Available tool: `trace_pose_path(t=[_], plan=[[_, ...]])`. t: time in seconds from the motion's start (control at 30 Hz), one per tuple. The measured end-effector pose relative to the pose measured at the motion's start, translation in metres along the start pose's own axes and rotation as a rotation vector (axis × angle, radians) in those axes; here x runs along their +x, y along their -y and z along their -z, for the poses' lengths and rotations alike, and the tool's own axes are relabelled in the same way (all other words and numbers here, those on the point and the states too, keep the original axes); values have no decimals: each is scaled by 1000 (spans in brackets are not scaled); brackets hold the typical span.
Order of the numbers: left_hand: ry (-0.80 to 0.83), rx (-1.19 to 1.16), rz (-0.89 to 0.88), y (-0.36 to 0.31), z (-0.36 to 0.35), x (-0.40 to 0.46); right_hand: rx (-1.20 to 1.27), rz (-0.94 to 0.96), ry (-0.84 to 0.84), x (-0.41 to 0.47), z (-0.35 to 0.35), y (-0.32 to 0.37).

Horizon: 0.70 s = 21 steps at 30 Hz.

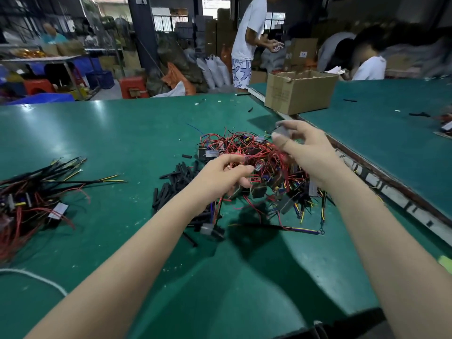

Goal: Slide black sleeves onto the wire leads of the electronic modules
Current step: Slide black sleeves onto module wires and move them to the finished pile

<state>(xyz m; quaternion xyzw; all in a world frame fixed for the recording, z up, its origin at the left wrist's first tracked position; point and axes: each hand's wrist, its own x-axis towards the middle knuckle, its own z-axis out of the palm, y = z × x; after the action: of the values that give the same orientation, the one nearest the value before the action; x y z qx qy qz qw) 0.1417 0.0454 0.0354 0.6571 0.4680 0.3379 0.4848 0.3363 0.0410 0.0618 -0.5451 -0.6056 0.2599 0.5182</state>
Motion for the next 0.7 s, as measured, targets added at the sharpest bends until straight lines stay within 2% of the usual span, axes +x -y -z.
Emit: trace_pose_path(t=[0.07, 0.1, 0.2, 0.23, 0.3, 0.47, 0.6, 0.7], plan=[[20, -16, -5, 3, 3, -3, -312, 166, -94, 5, 6, 6], [38, -15, -17, 4, 5, -5, -326, 208, -138, 8, 10, 10], [67, -45, -36, 6, 9, -7, -219, 221, 5, 11, 11, 20], [70, -70, -25, 5, 8, -7, -127, 194, -13, 10, 9, 21], [65, -98, -26, 4, 5, -7, 86, 164, -161, 12, 6, 25], [29, -171, -122, 1, 2, -9, 140, 183, -370, 26, 5, 26], [-94, -224, -70, 1, 9, -6, -96, 48, -163, 27, -2, 11], [-141, -207, -52, 3, 16, -4, -99, 29, -191, 23, -1, 8]])
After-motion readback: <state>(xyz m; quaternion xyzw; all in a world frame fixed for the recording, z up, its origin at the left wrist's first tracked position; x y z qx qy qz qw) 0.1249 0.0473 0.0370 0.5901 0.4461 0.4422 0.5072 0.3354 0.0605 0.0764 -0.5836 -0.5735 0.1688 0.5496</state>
